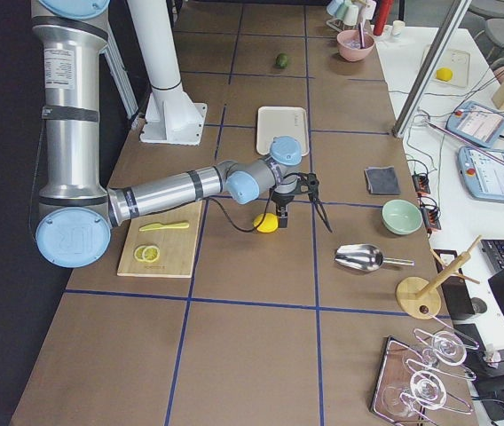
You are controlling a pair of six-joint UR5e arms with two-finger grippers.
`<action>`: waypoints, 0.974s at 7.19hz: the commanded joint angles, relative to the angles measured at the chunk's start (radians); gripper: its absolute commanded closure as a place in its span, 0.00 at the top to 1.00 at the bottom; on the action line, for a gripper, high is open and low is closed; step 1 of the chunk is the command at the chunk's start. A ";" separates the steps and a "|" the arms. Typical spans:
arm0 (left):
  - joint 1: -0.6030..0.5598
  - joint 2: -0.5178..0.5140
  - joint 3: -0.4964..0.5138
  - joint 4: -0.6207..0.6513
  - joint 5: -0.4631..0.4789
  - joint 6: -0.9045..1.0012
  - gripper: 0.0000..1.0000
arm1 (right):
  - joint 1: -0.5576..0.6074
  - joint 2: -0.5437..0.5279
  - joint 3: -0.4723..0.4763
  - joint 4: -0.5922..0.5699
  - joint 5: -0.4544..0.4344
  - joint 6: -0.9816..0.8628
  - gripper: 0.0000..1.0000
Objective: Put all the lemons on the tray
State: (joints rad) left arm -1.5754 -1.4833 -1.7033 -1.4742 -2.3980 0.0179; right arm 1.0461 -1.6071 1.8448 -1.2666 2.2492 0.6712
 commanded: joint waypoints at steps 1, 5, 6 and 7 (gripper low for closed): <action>0.000 0.000 0.001 0.000 0.000 0.001 1.00 | -0.083 0.002 -0.001 0.033 -0.037 0.056 0.99; 0.000 0.000 0.001 0.000 -0.001 0.001 1.00 | -0.159 -0.001 -0.030 0.033 -0.128 0.045 0.99; 0.000 0.000 -0.001 0.000 0.000 0.001 1.00 | -0.163 -0.001 -0.050 0.035 -0.126 0.044 0.99; 0.000 0.000 -0.001 0.000 0.000 0.001 1.00 | -0.176 0.001 -0.056 0.035 -0.126 0.044 0.99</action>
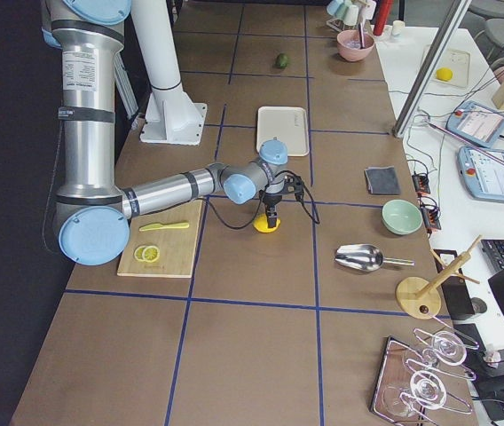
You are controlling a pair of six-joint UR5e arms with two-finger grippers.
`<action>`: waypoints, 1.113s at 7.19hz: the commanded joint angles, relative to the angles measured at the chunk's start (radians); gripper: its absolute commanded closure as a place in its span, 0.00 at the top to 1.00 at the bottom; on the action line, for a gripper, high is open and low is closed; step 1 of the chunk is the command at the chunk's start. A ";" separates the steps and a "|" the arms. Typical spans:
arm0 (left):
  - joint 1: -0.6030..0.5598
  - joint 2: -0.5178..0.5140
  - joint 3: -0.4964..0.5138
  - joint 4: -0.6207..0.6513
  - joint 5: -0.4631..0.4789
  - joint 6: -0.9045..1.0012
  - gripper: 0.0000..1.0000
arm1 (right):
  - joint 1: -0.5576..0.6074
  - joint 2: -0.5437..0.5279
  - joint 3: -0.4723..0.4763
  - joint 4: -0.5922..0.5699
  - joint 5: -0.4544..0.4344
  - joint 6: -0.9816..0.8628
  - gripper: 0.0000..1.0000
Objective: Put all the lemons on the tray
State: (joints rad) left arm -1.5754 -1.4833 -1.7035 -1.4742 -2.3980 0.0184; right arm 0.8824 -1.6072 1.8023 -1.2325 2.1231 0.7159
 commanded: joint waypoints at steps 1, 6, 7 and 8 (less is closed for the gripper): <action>0.000 0.000 -0.001 0.000 -0.001 0.000 1.00 | -0.019 0.004 -0.027 0.001 0.000 -0.001 0.99; 0.000 0.002 -0.001 0.000 0.000 0.000 1.00 | -0.040 0.018 -0.060 0.001 0.000 -0.001 0.97; 0.000 0.002 -0.001 0.000 -0.001 0.000 1.00 | -0.042 0.018 -0.063 0.001 -0.002 -0.001 0.94; 0.000 0.003 -0.002 0.000 0.000 0.000 1.00 | -0.040 0.018 -0.057 0.001 0.000 0.002 0.57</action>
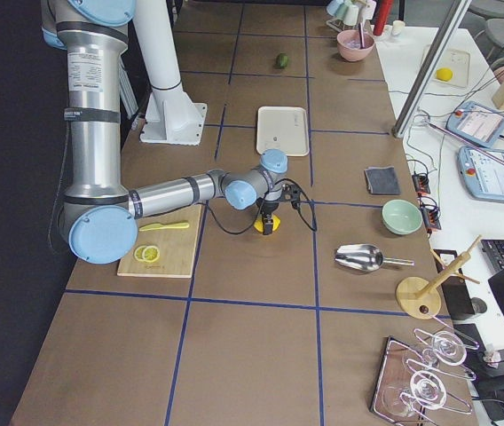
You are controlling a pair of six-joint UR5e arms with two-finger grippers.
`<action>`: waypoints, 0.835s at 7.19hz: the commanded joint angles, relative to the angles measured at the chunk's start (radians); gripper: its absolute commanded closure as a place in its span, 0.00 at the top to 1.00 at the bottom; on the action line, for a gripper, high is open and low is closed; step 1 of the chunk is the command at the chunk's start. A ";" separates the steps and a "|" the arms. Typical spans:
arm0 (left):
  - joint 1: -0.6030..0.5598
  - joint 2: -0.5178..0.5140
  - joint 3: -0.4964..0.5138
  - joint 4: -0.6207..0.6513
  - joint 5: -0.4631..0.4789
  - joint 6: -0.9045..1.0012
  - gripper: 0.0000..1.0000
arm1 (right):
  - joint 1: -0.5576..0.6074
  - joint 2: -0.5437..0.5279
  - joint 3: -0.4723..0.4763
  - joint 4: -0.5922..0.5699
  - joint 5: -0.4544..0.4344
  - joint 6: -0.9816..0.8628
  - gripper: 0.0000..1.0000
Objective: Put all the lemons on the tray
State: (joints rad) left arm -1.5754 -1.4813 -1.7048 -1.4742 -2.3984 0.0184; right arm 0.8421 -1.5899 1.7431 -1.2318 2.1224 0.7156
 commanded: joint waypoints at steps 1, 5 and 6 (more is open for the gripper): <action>0.000 0.001 -0.001 0.000 0.001 0.000 1.00 | 0.000 0.002 0.003 0.000 0.001 0.001 0.21; -0.002 0.001 -0.003 0.000 -0.001 0.000 1.00 | -0.009 0.144 0.064 -0.018 0.013 0.171 0.00; 0.000 0.001 -0.003 0.000 -0.001 0.000 1.00 | -0.050 0.233 0.065 -0.044 0.010 0.264 0.00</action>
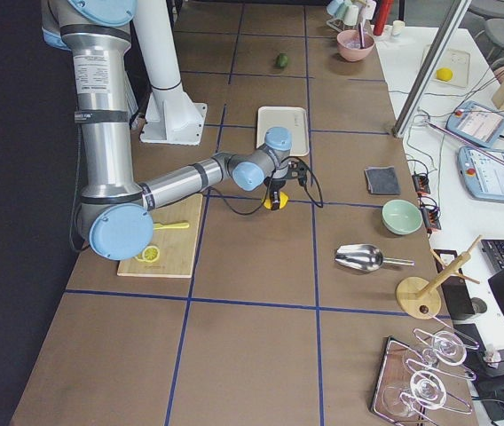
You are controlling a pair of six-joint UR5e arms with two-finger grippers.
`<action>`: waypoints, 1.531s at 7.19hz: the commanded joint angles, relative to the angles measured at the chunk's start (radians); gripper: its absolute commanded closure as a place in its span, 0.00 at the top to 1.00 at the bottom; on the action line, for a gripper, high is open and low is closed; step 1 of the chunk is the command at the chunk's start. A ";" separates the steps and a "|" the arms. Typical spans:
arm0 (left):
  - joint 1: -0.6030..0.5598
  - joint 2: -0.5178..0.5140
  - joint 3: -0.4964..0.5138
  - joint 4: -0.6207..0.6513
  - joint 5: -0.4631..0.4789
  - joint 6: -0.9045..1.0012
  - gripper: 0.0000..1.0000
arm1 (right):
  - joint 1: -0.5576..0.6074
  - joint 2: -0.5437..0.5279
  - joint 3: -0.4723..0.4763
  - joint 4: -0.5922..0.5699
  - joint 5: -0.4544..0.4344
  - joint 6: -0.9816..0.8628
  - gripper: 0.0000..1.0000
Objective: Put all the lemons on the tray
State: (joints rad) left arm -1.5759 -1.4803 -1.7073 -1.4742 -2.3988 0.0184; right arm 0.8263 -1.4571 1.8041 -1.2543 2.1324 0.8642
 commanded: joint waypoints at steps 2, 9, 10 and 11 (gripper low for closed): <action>0.001 0.000 -0.003 0.000 0.001 0.000 1.00 | -0.133 0.334 -0.084 -0.060 -0.011 0.346 0.00; 0.001 0.017 -0.015 0.000 0.000 0.001 1.00 | -0.214 0.546 -0.311 -0.062 -0.106 0.499 0.21; 0.001 0.017 -0.017 0.000 0.000 0.000 1.00 | -0.216 0.558 -0.334 -0.063 -0.106 0.498 0.33; 0.001 0.017 -0.023 0.000 0.000 0.001 1.00 | -0.225 0.564 -0.345 -0.063 -0.106 0.496 0.35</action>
State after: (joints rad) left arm -1.5754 -1.4641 -1.7249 -1.4741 -2.3991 0.0191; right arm 0.6091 -0.9020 1.4767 -1.3170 2.0273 1.3624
